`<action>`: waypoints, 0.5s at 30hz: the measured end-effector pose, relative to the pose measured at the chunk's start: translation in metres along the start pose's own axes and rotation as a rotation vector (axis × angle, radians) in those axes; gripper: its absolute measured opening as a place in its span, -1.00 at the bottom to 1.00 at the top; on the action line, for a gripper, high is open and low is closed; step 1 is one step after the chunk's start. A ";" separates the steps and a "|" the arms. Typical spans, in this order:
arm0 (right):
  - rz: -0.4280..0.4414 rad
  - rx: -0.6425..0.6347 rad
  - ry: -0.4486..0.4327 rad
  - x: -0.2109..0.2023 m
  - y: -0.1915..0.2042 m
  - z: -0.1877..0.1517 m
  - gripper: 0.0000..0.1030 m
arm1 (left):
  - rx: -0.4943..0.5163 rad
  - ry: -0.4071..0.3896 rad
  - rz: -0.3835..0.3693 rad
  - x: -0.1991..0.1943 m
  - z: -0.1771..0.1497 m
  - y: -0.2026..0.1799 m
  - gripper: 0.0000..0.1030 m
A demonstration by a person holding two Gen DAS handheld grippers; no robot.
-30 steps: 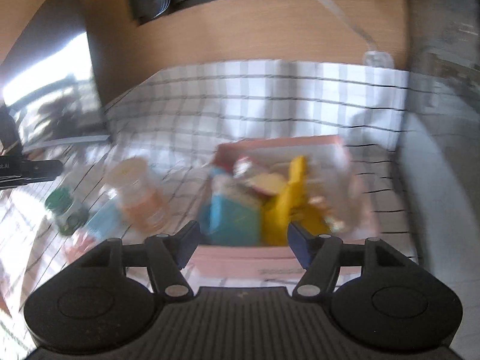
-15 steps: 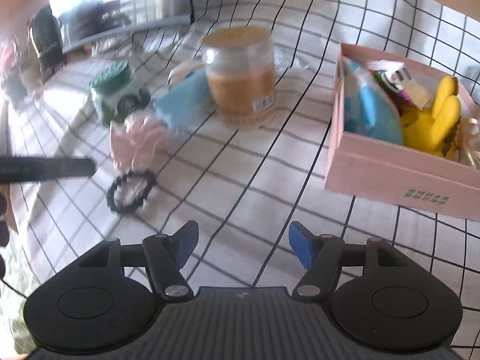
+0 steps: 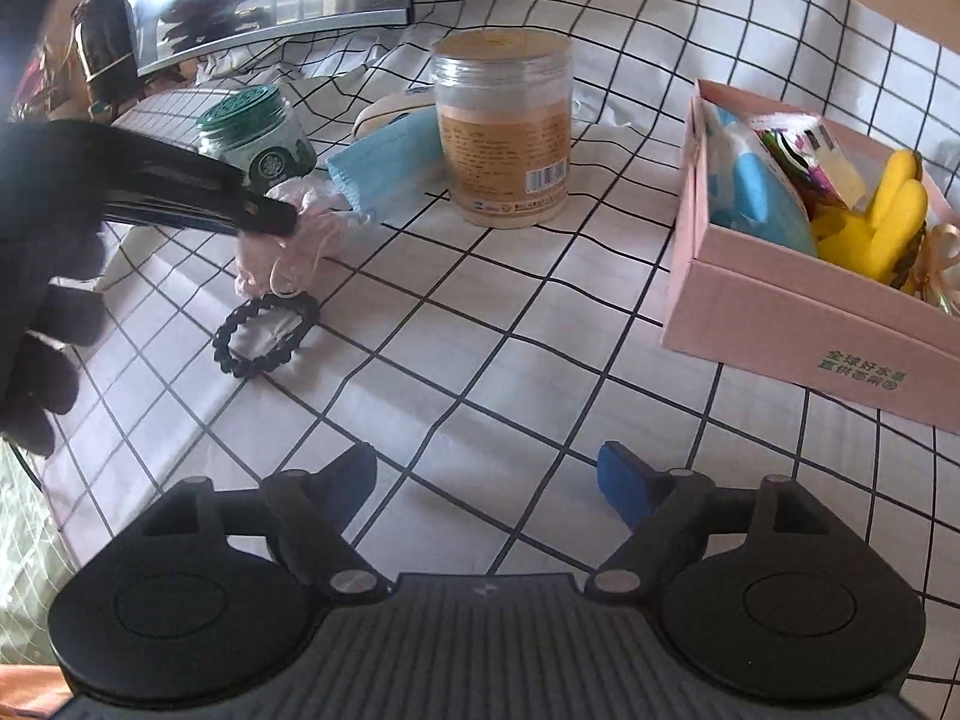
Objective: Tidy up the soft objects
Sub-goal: 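Grasp the pink lace scrunchie with the left tool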
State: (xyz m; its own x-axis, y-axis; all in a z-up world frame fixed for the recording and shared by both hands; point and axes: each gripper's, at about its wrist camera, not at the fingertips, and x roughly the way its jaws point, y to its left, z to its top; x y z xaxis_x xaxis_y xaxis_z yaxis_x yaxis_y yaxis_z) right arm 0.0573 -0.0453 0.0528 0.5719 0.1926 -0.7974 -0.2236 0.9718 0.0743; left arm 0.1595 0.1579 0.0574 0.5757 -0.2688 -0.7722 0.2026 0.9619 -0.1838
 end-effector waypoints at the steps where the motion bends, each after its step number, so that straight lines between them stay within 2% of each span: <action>1: -0.008 -0.013 -0.001 0.001 0.003 -0.001 0.70 | 0.005 0.010 -0.007 0.004 -0.001 0.000 -0.40; 3: -0.024 -0.042 -0.002 0.002 0.007 -0.002 0.74 | 0.024 0.027 0.005 0.009 -0.002 -0.002 -0.39; 6: -0.016 -0.050 0.002 0.005 0.009 -0.004 0.93 | 0.059 0.036 0.018 0.012 -0.003 -0.005 -0.37; 7: -0.015 -0.050 0.000 0.005 0.009 -0.005 0.97 | 0.073 0.085 0.029 0.012 -0.003 -0.005 -0.37; 8: -0.016 -0.051 -0.001 0.005 0.009 -0.006 1.00 | 0.077 0.087 0.028 0.011 -0.003 -0.005 -0.37; 14: -0.022 -0.047 -0.008 0.005 0.012 -0.008 1.00 | 0.058 0.064 0.010 0.011 -0.005 0.001 -0.36; 15: -0.025 -0.043 -0.006 0.004 0.012 -0.008 1.00 | 0.049 0.063 0.008 0.011 -0.005 0.003 -0.46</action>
State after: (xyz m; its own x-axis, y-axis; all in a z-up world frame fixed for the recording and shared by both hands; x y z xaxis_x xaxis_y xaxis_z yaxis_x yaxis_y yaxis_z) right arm 0.0508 -0.0342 0.0454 0.5822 0.1695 -0.7952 -0.2430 0.9696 0.0287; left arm 0.1625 0.1579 0.0454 0.5270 -0.2558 -0.8105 0.2376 0.9600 -0.1484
